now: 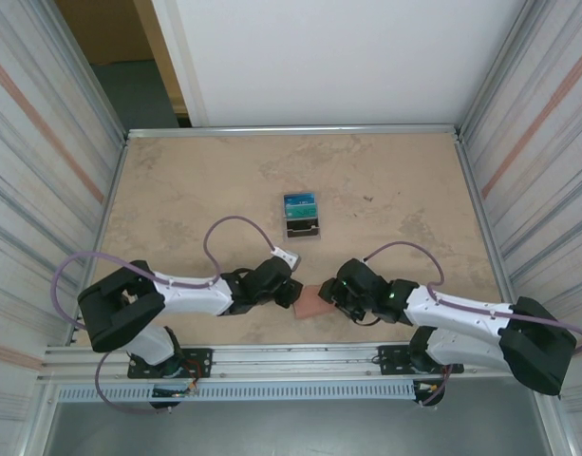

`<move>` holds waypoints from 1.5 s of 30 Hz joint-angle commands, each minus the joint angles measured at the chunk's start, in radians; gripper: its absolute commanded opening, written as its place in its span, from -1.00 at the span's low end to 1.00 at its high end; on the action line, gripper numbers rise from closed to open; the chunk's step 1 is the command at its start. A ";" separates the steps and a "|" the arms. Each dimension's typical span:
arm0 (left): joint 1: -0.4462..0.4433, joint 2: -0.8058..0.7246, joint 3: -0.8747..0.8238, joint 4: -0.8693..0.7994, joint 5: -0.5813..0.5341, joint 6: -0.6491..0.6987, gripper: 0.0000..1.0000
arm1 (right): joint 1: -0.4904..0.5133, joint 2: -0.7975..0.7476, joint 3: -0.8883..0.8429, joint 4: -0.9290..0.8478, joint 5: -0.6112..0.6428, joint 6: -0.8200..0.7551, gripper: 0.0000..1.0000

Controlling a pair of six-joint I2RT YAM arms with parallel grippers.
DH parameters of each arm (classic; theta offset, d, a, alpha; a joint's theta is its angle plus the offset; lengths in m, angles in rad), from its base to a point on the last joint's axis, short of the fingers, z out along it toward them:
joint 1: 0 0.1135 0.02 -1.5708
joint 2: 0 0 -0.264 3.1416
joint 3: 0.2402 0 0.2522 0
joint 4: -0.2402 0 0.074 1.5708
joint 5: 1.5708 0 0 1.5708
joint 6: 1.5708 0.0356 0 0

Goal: Take the credit cards out of the card holder

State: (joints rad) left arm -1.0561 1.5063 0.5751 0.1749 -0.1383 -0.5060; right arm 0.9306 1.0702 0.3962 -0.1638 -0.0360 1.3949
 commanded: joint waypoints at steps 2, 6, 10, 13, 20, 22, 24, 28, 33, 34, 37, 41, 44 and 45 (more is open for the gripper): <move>-0.010 -0.045 -0.023 -0.041 0.010 -0.034 -0.30 | -0.044 0.036 0.044 0.031 -0.043 -0.086 0.10; -0.013 -0.065 -0.045 -0.046 0.022 -0.061 -0.37 | -0.061 0.079 0.086 0.041 -0.058 -0.129 0.12; -0.021 -0.101 -0.066 -0.053 0.028 -0.096 -0.41 | -0.067 0.103 0.160 -0.099 -0.033 -0.177 0.19; -0.028 -0.123 -0.070 -0.073 0.018 -0.115 -0.43 | -0.064 0.100 0.205 -0.246 0.018 -0.192 0.29; -0.042 -0.124 -0.069 -0.081 0.008 -0.144 -0.46 | -0.019 0.032 0.179 -0.285 0.043 -0.134 0.47; -0.044 -0.124 -0.070 -0.081 0.009 -0.153 -0.47 | 0.004 0.009 0.147 -0.251 0.029 -0.092 0.46; -0.048 -0.123 -0.072 -0.083 0.013 -0.158 -0.48 | 0.031 -0.008 0.103 -0.189 0.007 -0.043 0.45; -0.051 -0.117 -0.073 -0.083 0.021 -0.161 -0.50 | 0.051 -0.011 0.014 -0.052 -0.033 0.035 0.41; -0.052 -0.098 -0.058 -0.098 0.032 -0.165 -0.55 | 0.051 0.009 -0.025 0.061 -0.035 0.044 0.35; -0.053 -0.097 -0.058 -0.098 0.034 -0.166 -0.56 | 0.051 0.018 -0.024 0.071 -0.035 0.041 0.35; -0.053 -0.091 -0.056 -0.099 0.038 -0.166 -0.59 | 0.052 0.058 -0.019 0.111 -0.042 0.029 0.32; -0.052 -0.078 -0.045 -0.100 0.045 -0.165 -0.62 | 0.053 0.123 -0.019 0.168 -0.066 0.024 0.28; -0.053 -0.064 -0.039 -0.092 0.054 -0.163 -0.64 | 0.051 0.159 -0.011 0.218 -0.085 0.012 0.25; -0.053 -0.061 -0.038 -0.091 0.057 -0.163 -0.64 | 0.052 0.165 -0.007 0.234 -0.088 0.003 0.23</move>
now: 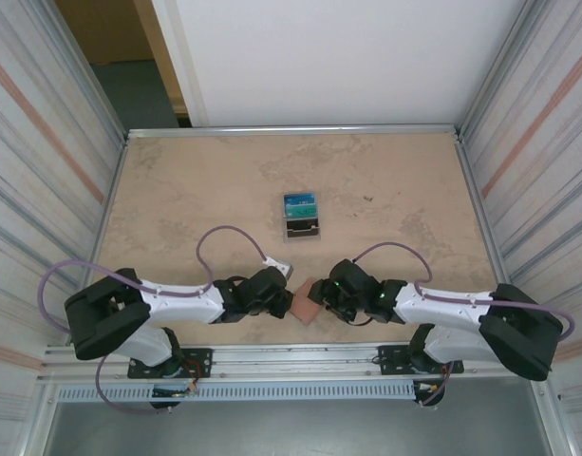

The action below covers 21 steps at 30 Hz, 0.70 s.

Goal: Take the credit cards out of the card holder

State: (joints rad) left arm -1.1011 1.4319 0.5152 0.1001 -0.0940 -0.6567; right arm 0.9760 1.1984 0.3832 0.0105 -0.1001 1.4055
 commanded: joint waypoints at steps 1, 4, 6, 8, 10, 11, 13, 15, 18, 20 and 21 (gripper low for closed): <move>-0.008 0.018 0.025 -0.013 0.014 -0.013 -0.65 | 0.006 0.040 0.010 0.074 -0.030 -0.019 0.22; -0.008 0.022 0.025 -0.007 0.018 -0.013 -0.66 | 0.006 0.033 0.026 0.088 -0.036 -0.057 0.16; -0.008 0.022 0.029 -0.003 0.018 -0.010 -0.66 | 0.006 0.021 0.031 0.087 -0.036 -0.077 0.10; -0.008 0.022 0.034 -0.001 0.019 -0.008 -0.66 | 0.004 0.009 0.031 0.083 -0.033 -0.095 -0.01; -0.008 0.021 0.039 0.004 0.014 -0.003 -0.66 | 0.003 0.002 0.025 0.081 -0.028 -0.106 -0.16; -0.008 0.021 0.043 0.007 0.013 0.001 -0.66 | 0.001 -0.003 0.023 0.082 -0.026 -0.110 -0.25; -0.009 0.018 0.046 0.009 0.004 0.007 -0.66 | -0.004 -0.016 0.020 0.072 -0.020 -0.121 -0.38; -0.008 0.015 0.050 0.005 -0.010 0.015 -0.65 | -0.009 -0.037 0.020 0.051 -0.010 -0.129 -0.51; -0.008 0.001 0.058 -0.008 -0.035 0.038 -0.63 | -0.026 -0.084 0.020 0.006 0.002 -0.139 -0.67; -0.008 -0.016 0.065 -0.017 -0.054 0.062 -0.58 | -0.043 -0.120 0.022 -0.029 0.005 -0.142 -0.72; -0.008 -0.027 0.063 -0.015 -0.063 0.076 -0.55 | -0.054 -0.142 0.022 -0.050 0.010 -0.143 -0.73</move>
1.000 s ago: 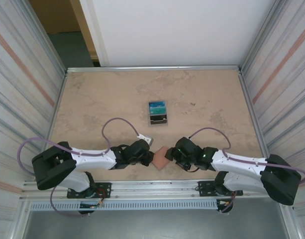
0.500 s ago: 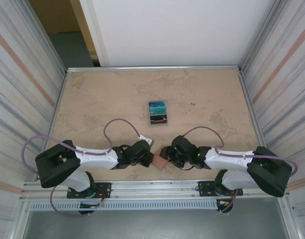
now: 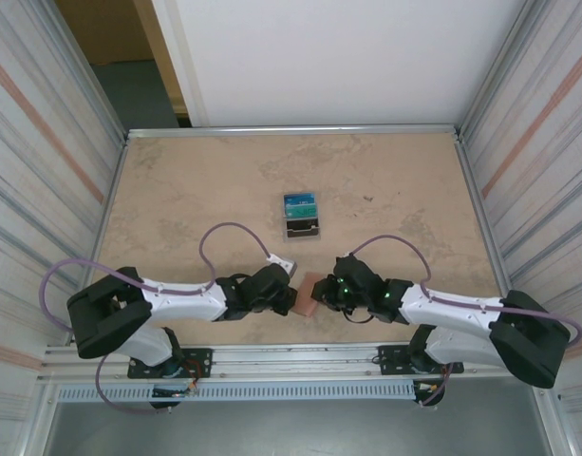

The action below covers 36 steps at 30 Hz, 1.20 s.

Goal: Take the credit cards out of the card holder

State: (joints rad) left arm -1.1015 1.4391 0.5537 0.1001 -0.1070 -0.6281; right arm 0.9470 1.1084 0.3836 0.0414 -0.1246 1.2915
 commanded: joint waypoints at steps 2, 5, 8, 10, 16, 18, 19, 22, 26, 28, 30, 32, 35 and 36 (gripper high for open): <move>-0.009 -0.066 0.013 0.009 -0.061 0.088 -0.44 | -0.045 -0.095 0.026 -0.128 0.043 -0.022 -0.72; -0.020 -0.117 -0.013 0.072 -0.079 0.174 -0.21 | -0.089 -0.163 0.046 -0.226 0.051 -0.004 -0.72; -0.082 -0.165 -0.035 0.133 -0.153 0.319 -0.06 | -0.126 -0.207 0.074 -0.297 0.054 0.017 -0.71; -0.151 -0.182 -0.052 0.185 -0.233 0.444 -0.04 | -0.143 -0.227 0.094 -0.329 0.054 0.020 -0.70; -0.251 -0.123 -0.058 0.336 -0.326 0.700 0.03 | -0.162 -0.226 0.164 -0.372 0.048 0.014 -0.69; -0.264 -0.087 -0.057 0.399 -0.337 0.754 0.05 | -0.163 -0.205 0.187 -0.381 0.045 0.007 -0.69; -0.265 -0.069 -0.053 0.417 -0.342 0.768 0.06 | -0.163 -0.197 0.195 -0.384 0.042 0.002 -0.69; -0.268 -0.013 -0.024 0.433 -0.392 0.807 0.18 | -0.163 -0.177 0.216 -0.385 0.036 -0.002 -0.70; -0.272 0.034 -0.006 0.470 -0.473 0.851 0.20 | -0.160 -0.162 0.233 -0.386 0.030 -0.006 -0.71; -0.272 0.045 -0.007 0.500 -0.503 0.863 0.19 | -0.161 -0.159 0.239 -0.388 0.029 -0.009 -0.71; -0.272 0.054 0.003 0.509 -0.524 0.870 0.18 | -0.160 -0.155 0.241 -0.385 0.028 -0.011 -0.70; -0.271 0.068 0.013 0.517 -0.529 0.874 0.18 | -0.161 -0.151 0.241 -0.381 0.026 -0.011 -0.71; -0.271 0.094 0.028 0.529 -0.533 0.872 0.18 | -0.161 -0.143 0.242 -0.372 0.022 -0.011 -0.71; -0.271 0.104 0.034 0.529 -0.533 0.873 0.17 | -0.161 -0.140 0.242 -0.369 0.019 -0.011 -0.71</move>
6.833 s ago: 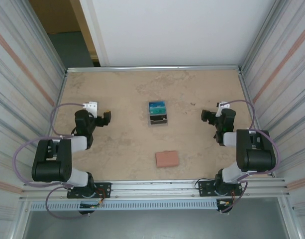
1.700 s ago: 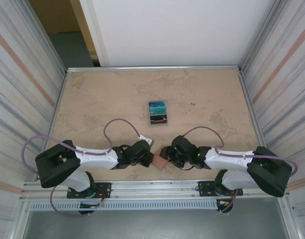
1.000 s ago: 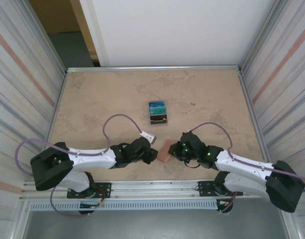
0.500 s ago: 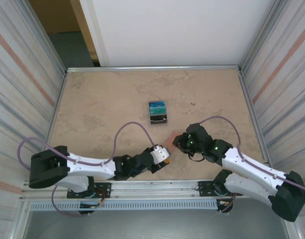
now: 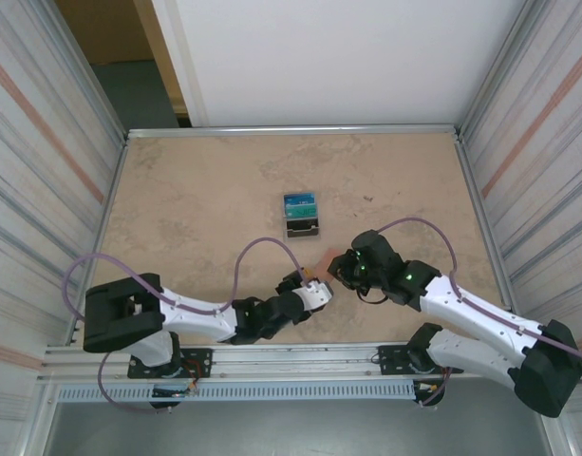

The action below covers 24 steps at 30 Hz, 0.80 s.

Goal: Take the credit cards out of the card holder

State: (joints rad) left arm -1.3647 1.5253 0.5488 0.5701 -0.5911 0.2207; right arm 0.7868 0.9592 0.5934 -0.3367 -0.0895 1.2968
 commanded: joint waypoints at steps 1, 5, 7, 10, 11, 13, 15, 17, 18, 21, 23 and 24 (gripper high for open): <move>-0.008 0.024 0.046 0.059 -0.043 0.024 0.16 | 0.000 0.011 0.033 0.011 -0.018 -0.016 -0.71; -0.004 0.053 0.062 0.083 -0.046 0.026 0.11 | 0.001 0.017 0.041 0.011 -0.021 -0.026 -0.71; -0.001 0.064 0.075 0.078 -0.057 0.020 0.05 | 0.000 0.017 0.042 0.012 -0.024 -0.029 -0.72; 0.004 0.081 0.091 0.072 -0.069 0.013 -0.12 | 0.001 0.015 0.043 0.014 -0.023 -0.032 -0.72; 0.004 0.084 0.097 0.065 -0.071 0.009 -0.24 | 0.001 0.015 0.043 0.014 -0.023 -0.034 -0.72; 0.007 0.087 0.104 0.051 -0.085 -0.011 -0.54 | 0.001 0.012 0.043 0.015 -0.021 -0.037 -0.71; 0.007 0.080 0.104 0.039 -0.097 -0.030 -0.83 | 0.000 0.004 0.039 0.018 -0.016 -0.043 -0.67; 0.007 0.066 0.103 0.022 -0.096 -0.043 -1.00 | -0.001 -0.005 0.031 0.036 -0.011 -0.051 -0.54; 0.007 0.056 0.103 0.014 -0.092 -0.052 -1.00 | 0.000 -0.012 0.028 0.045 -0.009 -0.058 -0.46; 0.014 0.006 0.082 0.002 -0.069 -0.098 -1.00 | -0.004 -0.033 0.034 0.052 0.011 -0.093 -0.05; 0.034 -0.045 0.055 -0.015 -0.030 -0.160 -1.00 | -0.005 -0.052 0.045 0.055 0.026 -0.116 0.16; 0.048 -0.082 0.038 -0.028 -0.005 -0.196 -1.00 | -0.007 -0.066 0.050 0.056 0.034 -0.164 0.26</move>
State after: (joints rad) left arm -1.3441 1.5402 0.6121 0.5491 -0.6270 0.1379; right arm 0.7792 0.9310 0.5999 -0.3038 -0.0792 1.2156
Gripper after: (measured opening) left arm 0.119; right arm 0.606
